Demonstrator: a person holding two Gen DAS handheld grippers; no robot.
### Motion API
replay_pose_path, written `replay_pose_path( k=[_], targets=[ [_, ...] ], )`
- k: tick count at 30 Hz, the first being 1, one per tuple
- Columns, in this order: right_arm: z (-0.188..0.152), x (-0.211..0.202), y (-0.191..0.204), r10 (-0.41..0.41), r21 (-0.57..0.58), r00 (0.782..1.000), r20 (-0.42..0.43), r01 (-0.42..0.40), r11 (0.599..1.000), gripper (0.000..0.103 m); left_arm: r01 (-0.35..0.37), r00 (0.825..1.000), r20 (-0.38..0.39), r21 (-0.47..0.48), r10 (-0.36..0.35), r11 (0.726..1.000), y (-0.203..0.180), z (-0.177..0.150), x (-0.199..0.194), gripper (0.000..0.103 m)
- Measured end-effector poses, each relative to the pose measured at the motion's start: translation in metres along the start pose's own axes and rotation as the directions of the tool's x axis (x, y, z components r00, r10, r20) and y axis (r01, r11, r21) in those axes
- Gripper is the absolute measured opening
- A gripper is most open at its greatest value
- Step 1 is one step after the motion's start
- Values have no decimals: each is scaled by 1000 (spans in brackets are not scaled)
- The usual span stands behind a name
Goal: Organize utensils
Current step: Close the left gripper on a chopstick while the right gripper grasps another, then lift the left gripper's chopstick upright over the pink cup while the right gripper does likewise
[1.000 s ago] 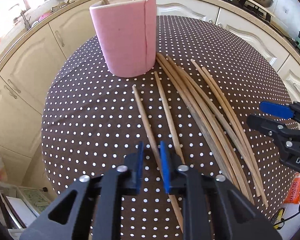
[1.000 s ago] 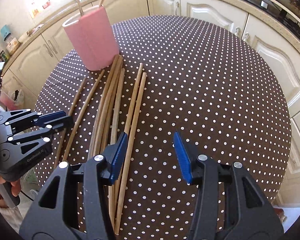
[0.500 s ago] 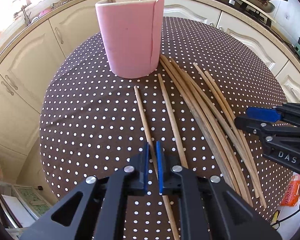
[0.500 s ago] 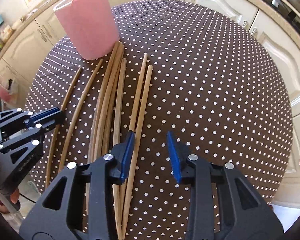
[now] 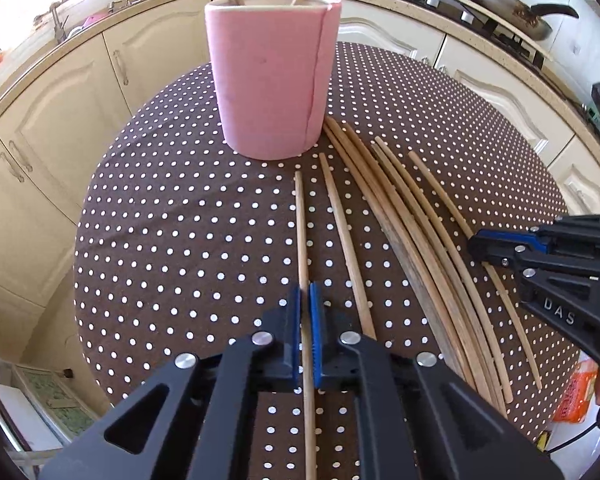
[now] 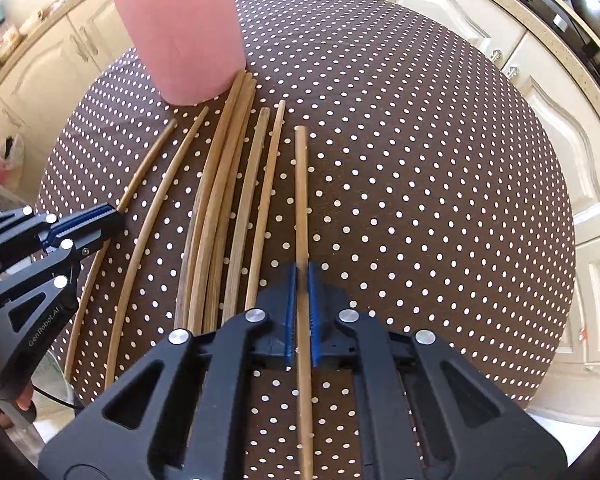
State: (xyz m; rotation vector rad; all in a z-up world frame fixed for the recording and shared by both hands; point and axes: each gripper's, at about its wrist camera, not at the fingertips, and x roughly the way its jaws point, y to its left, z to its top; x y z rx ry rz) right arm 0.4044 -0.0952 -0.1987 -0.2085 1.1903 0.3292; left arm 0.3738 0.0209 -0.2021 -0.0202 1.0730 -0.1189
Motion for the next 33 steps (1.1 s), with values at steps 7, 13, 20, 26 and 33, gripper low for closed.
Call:
replay_pose_path(
  k=[7, 13, 20, 26, 33],
  targets=[
    [-24, -22, -32, 78, 59, 993, 85, -83, 995, 6, 114, 992, 55, -11, -113, 993, 2, -9, -20, 5],
    [-31, -73, -45, 140, 63, 964, 225, -157, 986, 6, 191, 963, 188, 36, -194, 981, -8, -9, -61, 5],
    [-31, -133, -43, 221, 29, 875, 431, -259, 966, 6, 240, 894, 365, 96, -258, 966, -15, 1, -115, 5],
    [-11, -160, -30, 266, -18, 780, 566, -311, 950, 6, 251, 831, 483, 114, -274, 961, -17, 28, -140, 5],
    [36, -158, -23, 273, -40, 695, 665, -332, 942, 6, 240, 762, 599, 91, -246, 966, -2, 66, -146, 5]
  ],
)
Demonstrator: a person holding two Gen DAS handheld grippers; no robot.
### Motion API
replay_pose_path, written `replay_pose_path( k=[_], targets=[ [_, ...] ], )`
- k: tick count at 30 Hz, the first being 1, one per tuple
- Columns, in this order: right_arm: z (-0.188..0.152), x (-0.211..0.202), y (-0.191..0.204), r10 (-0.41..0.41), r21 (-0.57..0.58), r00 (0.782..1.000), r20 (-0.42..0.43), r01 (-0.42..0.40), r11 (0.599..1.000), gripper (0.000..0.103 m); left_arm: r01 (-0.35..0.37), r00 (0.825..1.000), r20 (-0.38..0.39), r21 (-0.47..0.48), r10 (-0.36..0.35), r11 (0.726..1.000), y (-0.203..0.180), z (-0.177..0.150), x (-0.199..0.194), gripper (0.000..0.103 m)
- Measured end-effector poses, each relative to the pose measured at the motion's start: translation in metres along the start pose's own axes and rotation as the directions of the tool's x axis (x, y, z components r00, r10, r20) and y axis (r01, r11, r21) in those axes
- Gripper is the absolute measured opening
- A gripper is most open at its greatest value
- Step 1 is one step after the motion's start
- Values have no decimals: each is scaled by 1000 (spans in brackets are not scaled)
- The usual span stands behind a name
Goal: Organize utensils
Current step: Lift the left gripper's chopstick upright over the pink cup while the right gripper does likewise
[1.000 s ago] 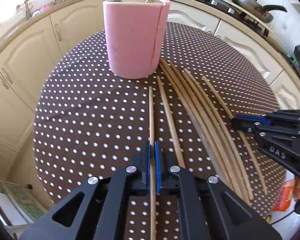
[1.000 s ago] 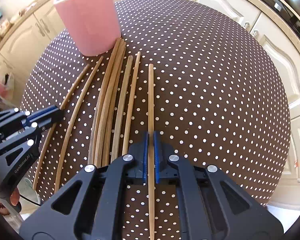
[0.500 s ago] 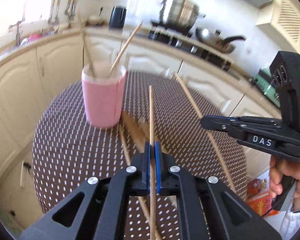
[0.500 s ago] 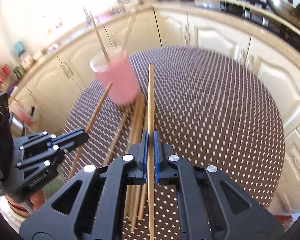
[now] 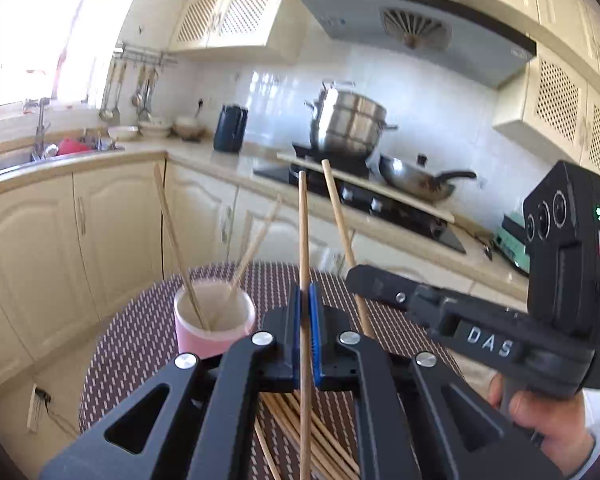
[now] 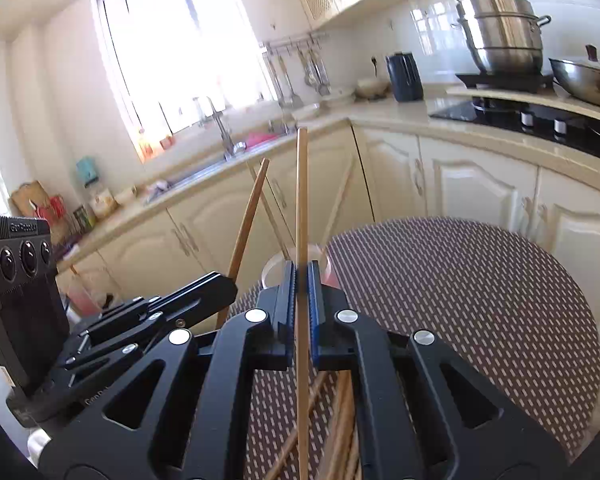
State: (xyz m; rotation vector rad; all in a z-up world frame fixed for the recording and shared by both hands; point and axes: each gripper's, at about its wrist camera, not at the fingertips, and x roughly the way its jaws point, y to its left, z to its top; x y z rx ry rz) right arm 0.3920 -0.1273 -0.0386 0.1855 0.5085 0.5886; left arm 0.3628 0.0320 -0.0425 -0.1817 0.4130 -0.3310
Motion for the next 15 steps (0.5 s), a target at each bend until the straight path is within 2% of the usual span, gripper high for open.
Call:
replay_pose_path(
  k=[7, 10, 15],
  targets=[
    [19, 26, 13, 12, -38, 991, 135, -7, 999, 6, -31, 989, 144, -31, 35, 999, 28, 25, 23, 5],
    [26, 35, 15, 25, -51, 978, 208, -15, 999, 6, -37, 974, 223, -42, 46, 998, 36, 35, 31, 5],
    [35, 49, 15, 46, -57, 954, 298, -31, 998, 6, -66, 936, 343, -43, 77, 997, 41, 49, 42, 5]
  ],
)
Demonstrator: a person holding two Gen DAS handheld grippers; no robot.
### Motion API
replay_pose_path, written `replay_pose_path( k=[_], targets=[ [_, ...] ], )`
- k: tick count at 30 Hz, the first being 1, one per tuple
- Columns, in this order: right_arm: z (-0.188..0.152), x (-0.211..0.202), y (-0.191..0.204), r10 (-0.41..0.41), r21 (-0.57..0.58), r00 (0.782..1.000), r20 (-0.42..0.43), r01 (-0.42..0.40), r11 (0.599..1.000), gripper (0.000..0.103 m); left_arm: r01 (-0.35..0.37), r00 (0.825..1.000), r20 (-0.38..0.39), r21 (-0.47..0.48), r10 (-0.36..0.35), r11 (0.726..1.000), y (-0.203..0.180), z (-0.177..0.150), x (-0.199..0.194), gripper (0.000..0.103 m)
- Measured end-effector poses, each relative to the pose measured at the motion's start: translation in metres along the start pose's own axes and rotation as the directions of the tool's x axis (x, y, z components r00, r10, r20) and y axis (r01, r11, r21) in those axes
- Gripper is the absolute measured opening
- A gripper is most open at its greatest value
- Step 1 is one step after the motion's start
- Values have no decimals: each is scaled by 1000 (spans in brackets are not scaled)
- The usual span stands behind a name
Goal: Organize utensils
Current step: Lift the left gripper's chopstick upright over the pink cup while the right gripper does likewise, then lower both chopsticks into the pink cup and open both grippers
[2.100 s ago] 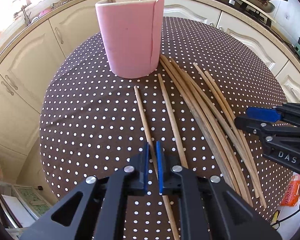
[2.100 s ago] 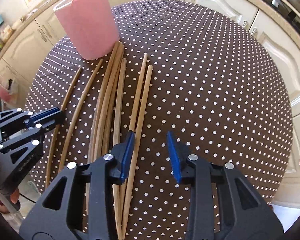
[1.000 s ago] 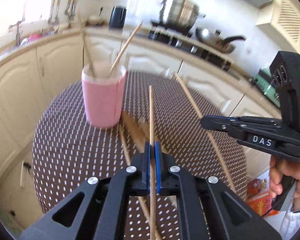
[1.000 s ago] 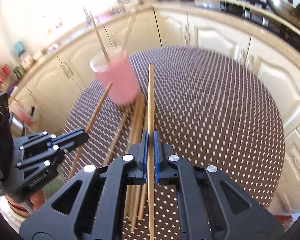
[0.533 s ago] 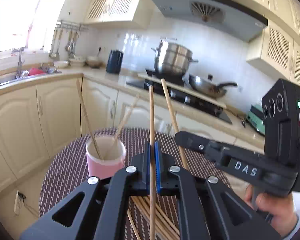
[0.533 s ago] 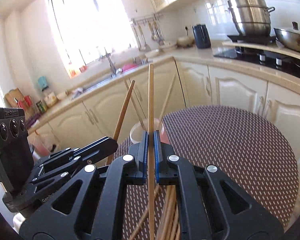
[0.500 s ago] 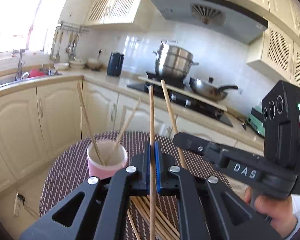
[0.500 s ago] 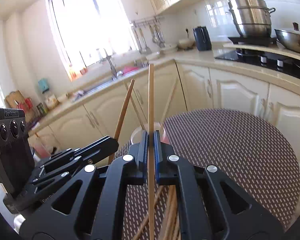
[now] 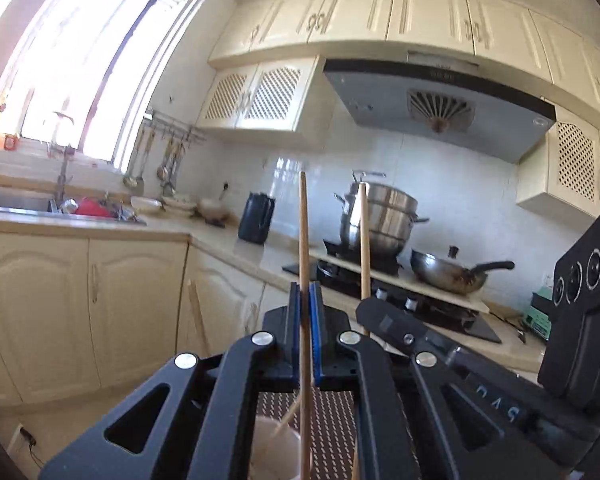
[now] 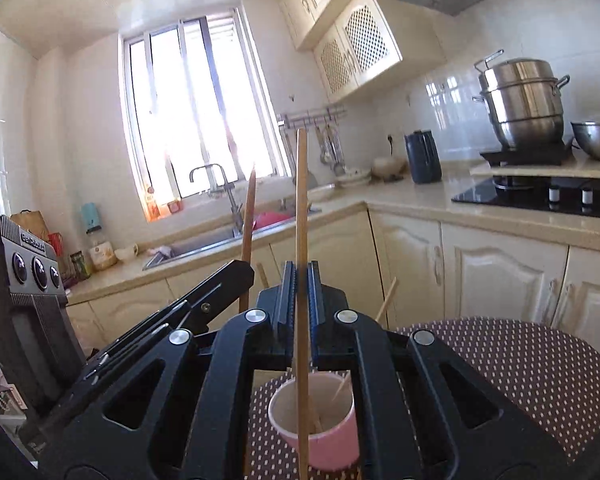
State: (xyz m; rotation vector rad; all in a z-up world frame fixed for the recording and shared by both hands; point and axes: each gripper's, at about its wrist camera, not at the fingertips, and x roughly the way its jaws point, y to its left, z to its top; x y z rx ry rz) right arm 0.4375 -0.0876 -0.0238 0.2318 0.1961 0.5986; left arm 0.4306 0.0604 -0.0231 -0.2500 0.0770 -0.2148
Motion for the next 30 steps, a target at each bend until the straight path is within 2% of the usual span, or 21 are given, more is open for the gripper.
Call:
replay_pose_path(
  k=[5, 10, 14, 21, 30],
  targets=[
    [-3, 17, -9, 0, 3, 998, 56, 0, 1000, 6, -18, 998, 61, -1, 18, 1000, 7, 1, 17, 5],
    [-14, 25, -17, -11, 15, 995, 94, 9, 1000, 6, -46, 997, 67, -43, 49, 998, 19, -10, 28, 5],
    [-22, 28, -17, -7, 11, 997, 83, 6, 1000, 6, -58, 997, 55, -68, 62, 996, 27, -20, 33, 5],
    [-33, 24, -19, 7, 7, 999, 47, -7, 1000, 6, -65, 998, 24, -30, 66, 997, 24, -35, 28, 5],
    [-53, 4, -7, 0, -72, 1000, -22, -2, 997, 6, -64, 997, -30, 7, 65, 998, 23, -51, 8, 5]
  ],
)
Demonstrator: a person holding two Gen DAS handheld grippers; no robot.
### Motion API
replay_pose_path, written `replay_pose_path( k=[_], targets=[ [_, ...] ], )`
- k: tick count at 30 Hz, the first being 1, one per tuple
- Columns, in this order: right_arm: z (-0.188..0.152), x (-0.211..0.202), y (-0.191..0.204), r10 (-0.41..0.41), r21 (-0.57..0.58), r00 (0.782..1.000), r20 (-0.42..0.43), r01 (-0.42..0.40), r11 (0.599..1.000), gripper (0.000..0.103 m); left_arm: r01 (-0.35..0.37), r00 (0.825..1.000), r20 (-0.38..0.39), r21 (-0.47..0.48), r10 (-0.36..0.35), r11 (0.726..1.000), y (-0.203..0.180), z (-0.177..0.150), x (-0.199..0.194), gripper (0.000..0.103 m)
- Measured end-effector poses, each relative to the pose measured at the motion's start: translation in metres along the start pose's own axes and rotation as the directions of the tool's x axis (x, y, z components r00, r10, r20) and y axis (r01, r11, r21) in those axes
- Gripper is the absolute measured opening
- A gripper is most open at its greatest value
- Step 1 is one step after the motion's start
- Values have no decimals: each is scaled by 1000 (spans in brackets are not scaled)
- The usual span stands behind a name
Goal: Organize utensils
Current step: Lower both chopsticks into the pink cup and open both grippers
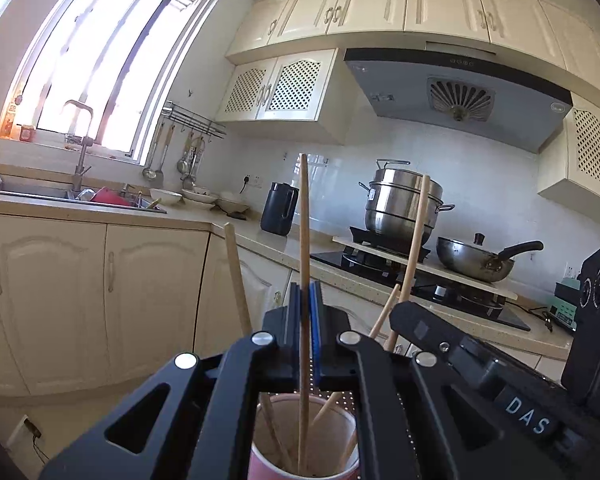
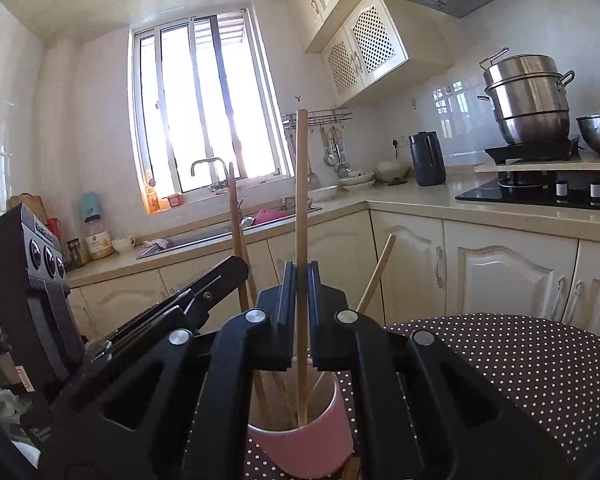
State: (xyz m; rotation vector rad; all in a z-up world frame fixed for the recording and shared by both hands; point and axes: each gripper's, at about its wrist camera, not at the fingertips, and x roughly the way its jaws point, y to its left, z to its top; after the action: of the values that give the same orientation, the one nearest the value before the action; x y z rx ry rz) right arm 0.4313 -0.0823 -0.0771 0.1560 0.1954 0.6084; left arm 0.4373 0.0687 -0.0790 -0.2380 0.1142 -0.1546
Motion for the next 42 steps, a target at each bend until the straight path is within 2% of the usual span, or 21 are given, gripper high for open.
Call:
replay_pose_path(
  k=[16, 26, 29, 31, 33, 35, 42],
  targets=[
    [-25, -9, 12, -32, -20, 994, -103, 30, 999, 6, 20, 996, -91, 49, -15, 999, -4, -14, -24, 5],
    [-29, -11, 15, -51, -8, 987, -151, 51, 999, 7, -20, 991, -127, 93, 32, 995, -5, -17, -35, 6],
    [-29, -14, 18, -58, -8, 987, -152, 58, 998, 7, -68, 989, -123, 121, 83, 990, -7, -18, -39, 6],
    [-29, -16, 20, -61, -8, 986, -153, 60, 998, 7, -73, 988, -125, 135, 90, 988, -8, -17, -42, 6],
    [-29, -20, 23, -65, -13, 986, -153, 64, 998, 7, -72, 988, -125, 143, 90, 987, -9, -16, -46, 9],
    [-28, -23, 25, -69, -15, 986, -151, 67, 998, 7, -74, 989, -119, 144, 91, 987, -11, -14, -51, 29],
    [-20, -38, 28, -93, -15, 986, -141, 91, 996, 8, -84, 990, -101, 146, 100, 986, -13, -6, -70, 44]
  ],
)
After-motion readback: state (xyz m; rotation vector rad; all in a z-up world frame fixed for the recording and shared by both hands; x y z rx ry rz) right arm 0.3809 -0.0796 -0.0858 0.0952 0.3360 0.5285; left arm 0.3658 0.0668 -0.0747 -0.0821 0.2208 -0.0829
